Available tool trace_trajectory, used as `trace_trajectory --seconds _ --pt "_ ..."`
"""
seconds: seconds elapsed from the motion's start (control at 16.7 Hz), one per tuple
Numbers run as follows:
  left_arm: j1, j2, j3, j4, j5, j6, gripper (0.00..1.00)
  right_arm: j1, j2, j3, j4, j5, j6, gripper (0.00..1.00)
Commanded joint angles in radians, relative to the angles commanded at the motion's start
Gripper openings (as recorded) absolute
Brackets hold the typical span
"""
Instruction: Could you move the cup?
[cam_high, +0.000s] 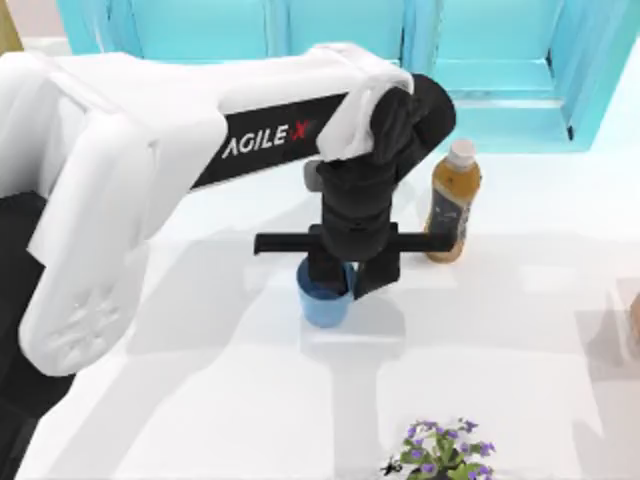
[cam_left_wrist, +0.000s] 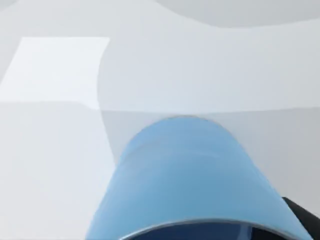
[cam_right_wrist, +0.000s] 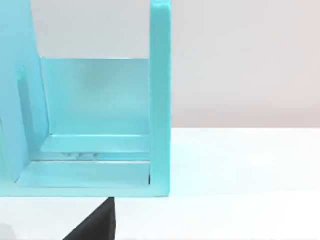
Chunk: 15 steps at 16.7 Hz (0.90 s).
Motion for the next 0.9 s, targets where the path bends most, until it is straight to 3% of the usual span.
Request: trace_trajectory --seconds 0.6,0.9 --pt "0.015 -0.013 -0.011 -0.002 -0.001 0.016 0.0 0.0 0.0 0.0 0.0 0.0 0.0 1.0" --pt "0.213 -0.147 -0.133 -0.014 -0.008 0.216 0.0 0.0 0.0 0.0 0.0 0.0 0.0 1.0"
